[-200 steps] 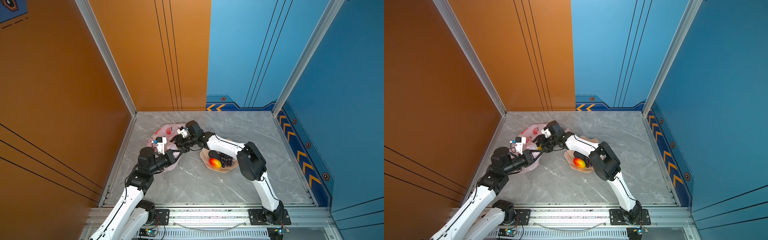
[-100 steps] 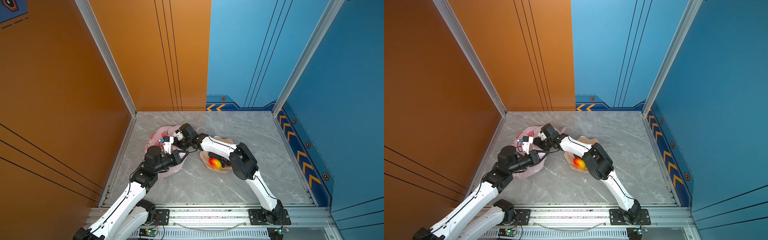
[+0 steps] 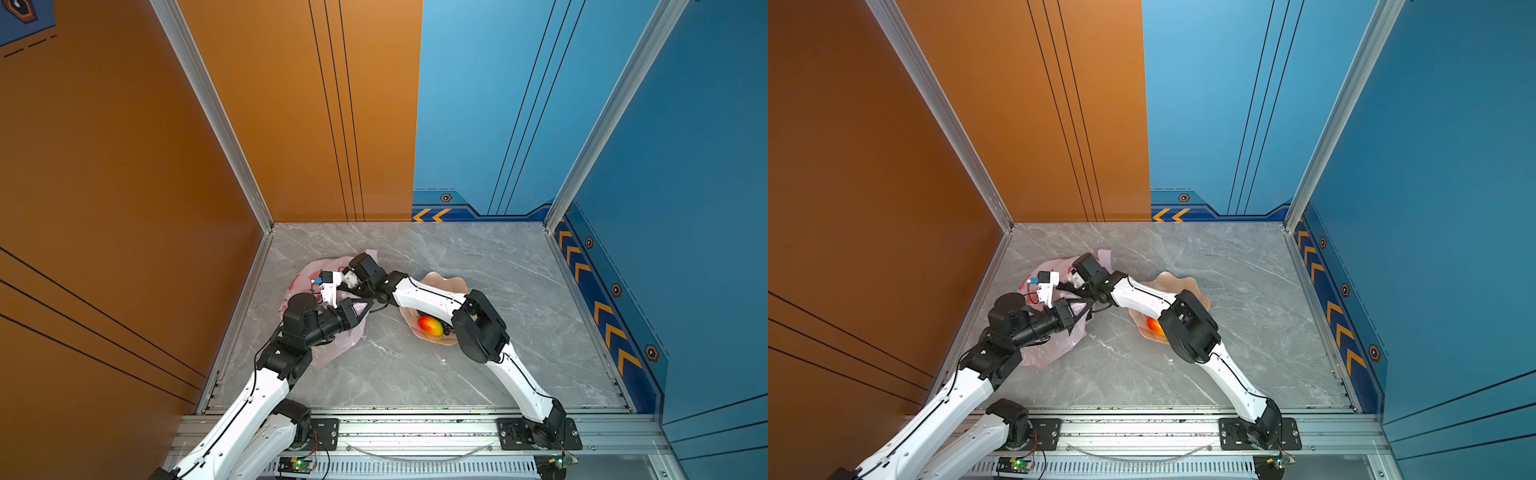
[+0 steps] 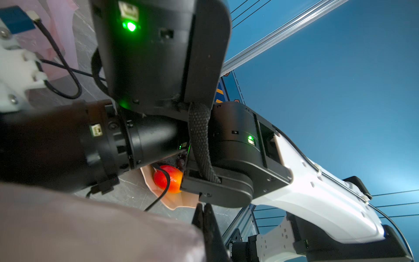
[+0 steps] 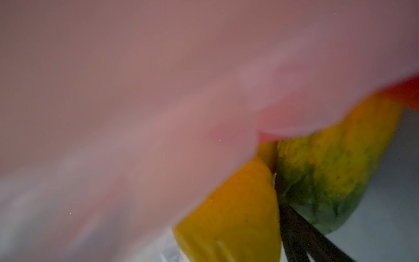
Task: Place the fruits into the plastic bag
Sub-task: 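Push the yellow pepper into the bag and open the right gripper, then withdraw the right gripper from the bag, brushing the bag edge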
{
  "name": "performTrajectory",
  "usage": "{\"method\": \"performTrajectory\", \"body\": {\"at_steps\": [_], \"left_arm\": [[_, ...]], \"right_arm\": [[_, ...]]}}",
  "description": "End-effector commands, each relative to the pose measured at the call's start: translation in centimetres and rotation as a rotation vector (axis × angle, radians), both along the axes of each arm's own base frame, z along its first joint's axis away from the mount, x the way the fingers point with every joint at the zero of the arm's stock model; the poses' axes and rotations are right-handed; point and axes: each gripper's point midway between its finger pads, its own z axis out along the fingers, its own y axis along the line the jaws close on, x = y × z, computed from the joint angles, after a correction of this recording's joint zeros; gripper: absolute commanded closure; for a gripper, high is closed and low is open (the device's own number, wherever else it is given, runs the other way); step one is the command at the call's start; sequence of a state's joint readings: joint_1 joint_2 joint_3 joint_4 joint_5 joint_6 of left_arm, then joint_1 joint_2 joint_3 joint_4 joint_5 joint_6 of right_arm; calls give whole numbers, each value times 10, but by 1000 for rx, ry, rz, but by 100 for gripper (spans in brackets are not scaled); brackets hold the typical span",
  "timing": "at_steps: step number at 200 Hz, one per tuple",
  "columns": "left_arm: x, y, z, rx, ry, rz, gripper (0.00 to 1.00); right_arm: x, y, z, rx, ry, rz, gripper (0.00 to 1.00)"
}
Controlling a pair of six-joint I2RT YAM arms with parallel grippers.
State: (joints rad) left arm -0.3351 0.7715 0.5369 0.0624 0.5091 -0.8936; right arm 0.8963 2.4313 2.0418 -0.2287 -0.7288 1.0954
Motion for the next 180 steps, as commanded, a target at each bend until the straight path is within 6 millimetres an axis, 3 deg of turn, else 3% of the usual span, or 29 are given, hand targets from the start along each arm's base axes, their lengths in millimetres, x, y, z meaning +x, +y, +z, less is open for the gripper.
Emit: {"method": "performTrajectory", "body": {"at_steps": [1, 41, 103, 145, 180], "left_arm": [[-1, 5, -3, 5, -12, 9, 100], [-1, 23, -6, 2, -2, 72, 100], [-21, 87, -25, 78, 46, 381, 100], [-26, 97, -28, 61, 65, 413, 100], [-25, 101, -24, 52, 62, 429, 100]], "right_arm": [[1, -6, 12, 7, -29, 11, 0], [8, -23, 24, 8, -48, -5, 0], [16, -52, 26, -33, -62, -39, 0], [21, -65, 38, -53, -105, -53, 0], [29, -91, 56, -106, -186, -81, 0]]}}
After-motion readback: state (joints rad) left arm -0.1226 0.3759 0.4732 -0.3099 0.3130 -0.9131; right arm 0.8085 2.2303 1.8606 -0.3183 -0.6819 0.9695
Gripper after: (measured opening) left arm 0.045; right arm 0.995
